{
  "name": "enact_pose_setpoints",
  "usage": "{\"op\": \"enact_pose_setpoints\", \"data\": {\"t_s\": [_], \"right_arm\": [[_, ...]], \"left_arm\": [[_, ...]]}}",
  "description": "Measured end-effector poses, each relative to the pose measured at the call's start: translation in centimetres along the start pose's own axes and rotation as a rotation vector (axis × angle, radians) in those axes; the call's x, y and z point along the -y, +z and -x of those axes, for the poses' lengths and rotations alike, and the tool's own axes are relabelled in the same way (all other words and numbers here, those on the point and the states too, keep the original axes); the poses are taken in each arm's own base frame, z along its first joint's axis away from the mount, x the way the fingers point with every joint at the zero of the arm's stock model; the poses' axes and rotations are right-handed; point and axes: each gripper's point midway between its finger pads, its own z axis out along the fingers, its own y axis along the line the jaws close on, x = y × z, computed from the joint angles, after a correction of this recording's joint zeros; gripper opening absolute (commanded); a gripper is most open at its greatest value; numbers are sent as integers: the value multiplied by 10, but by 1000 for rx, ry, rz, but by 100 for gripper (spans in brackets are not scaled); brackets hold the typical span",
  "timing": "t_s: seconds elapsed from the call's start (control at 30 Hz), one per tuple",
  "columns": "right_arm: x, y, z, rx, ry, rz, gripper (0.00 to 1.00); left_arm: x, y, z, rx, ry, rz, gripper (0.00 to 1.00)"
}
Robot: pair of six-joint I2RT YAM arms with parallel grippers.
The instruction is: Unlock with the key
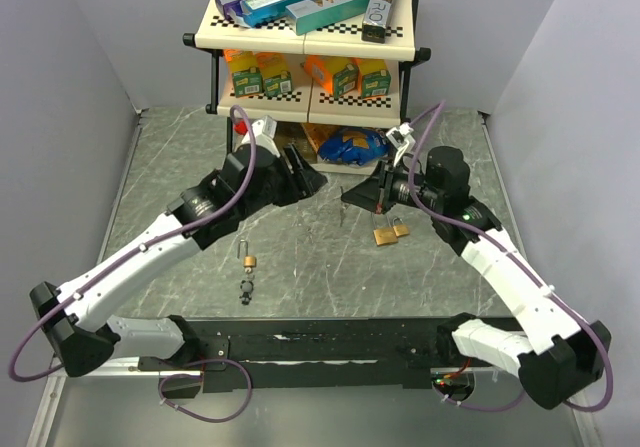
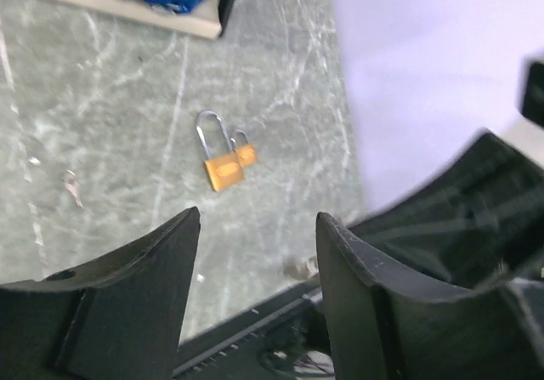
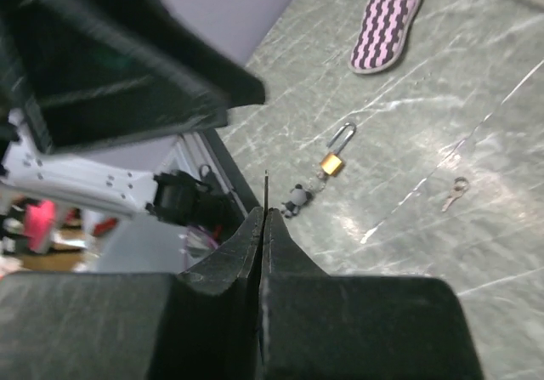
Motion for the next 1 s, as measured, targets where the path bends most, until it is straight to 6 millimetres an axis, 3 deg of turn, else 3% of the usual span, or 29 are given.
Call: {"op": "enact_pose_setpoints", "data": {"t_s": [0.23,0.5,0.67,0.83,1.0], "right_arm": [[-10,-11,1,11,-183,-4,0],[-7,-11,-2,-1,-214,-10,0],[-22,-8,-1,-11,-176,78,0],[-39,-6,-1,-42,-90,216,0],[-55,-8,1,-67,-49,324,0]], "left_arm": [[20,13,-6,-107,-91,-46,60],[38,15,-21,-172,-147,-160,64],[48,15,-32,-215,-142,-251,65],[51,5,-26,-185,-133,-352,63],[53,-15,-22,-153,-142,-461,55]]}}
